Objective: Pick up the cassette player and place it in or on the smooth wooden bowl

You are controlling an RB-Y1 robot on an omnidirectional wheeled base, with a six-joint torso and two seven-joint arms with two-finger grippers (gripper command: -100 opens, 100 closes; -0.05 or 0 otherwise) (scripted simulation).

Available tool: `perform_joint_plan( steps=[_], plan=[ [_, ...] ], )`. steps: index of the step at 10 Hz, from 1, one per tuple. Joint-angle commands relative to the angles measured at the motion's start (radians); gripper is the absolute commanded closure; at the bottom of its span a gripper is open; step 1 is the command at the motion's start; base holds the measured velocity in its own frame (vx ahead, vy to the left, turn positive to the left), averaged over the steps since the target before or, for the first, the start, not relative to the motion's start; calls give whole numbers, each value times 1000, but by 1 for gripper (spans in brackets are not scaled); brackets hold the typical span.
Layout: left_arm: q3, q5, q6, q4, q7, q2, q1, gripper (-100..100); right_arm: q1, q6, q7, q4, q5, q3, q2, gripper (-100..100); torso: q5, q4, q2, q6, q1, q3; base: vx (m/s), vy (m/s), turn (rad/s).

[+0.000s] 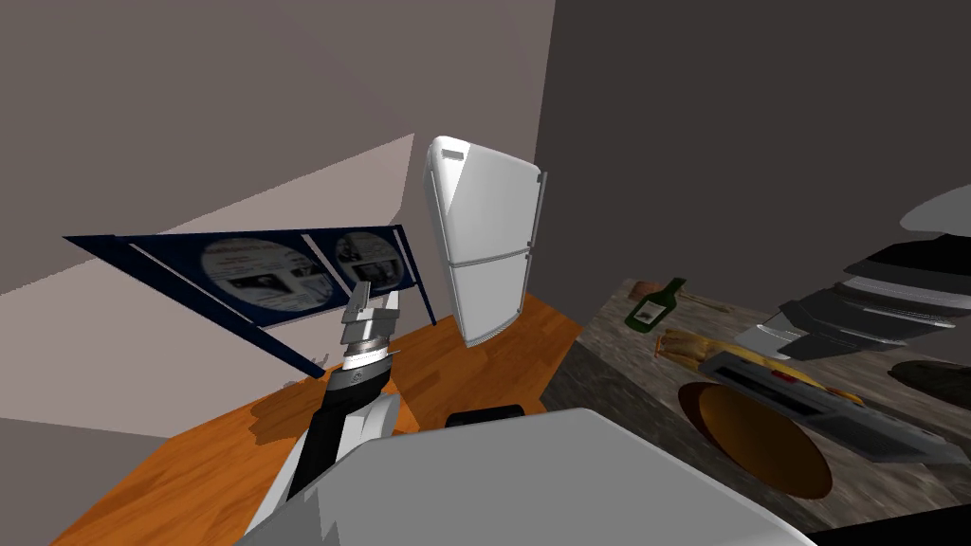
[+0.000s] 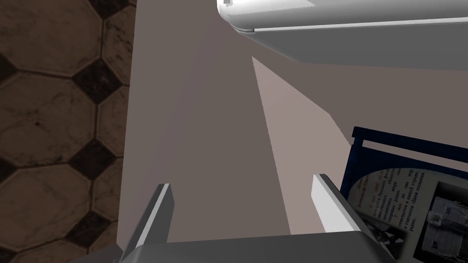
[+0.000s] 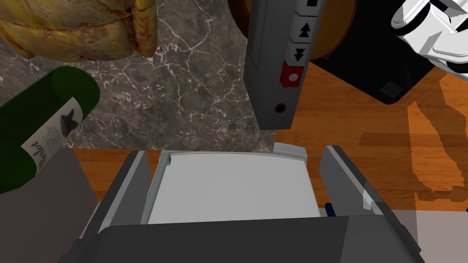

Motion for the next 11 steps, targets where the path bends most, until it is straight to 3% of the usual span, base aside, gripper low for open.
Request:
perform_joint_plan(
  steps=[1,2,3,6,7,11],
  plan=[
    [0,0,0,0,0,0,0,0,3,-44,21,50,6,0,23,-100,0,0,0,0,0,0,-8,23,112],
    [0,0,0,0,0,0,0,0,3,-44,21,75,6,0,23,-100,0,0,0,0,0,0,-9,18,59],
    [0,0,0,0,0,0,0,0,-2,-78,38,102,7,10,40,-100,0,0,0,0,0,0,-11,22,96],
    [0,0,0,0,0,0,0,0,-3,-76,38,120,6,12,39,-100,0,0,0,0,-1,0,-3,9,21],
    [0,0,0,0,0,0,0,0,-1,-79,38,123,7,9,40,0,0,0,0,0,-1,0,0,0,0],
    [0,0,0,0,0,0,0,0,-2,-79,38,123,7,9,40,0,0,0,0,0,-1,0,0,0,0]
  ],
)
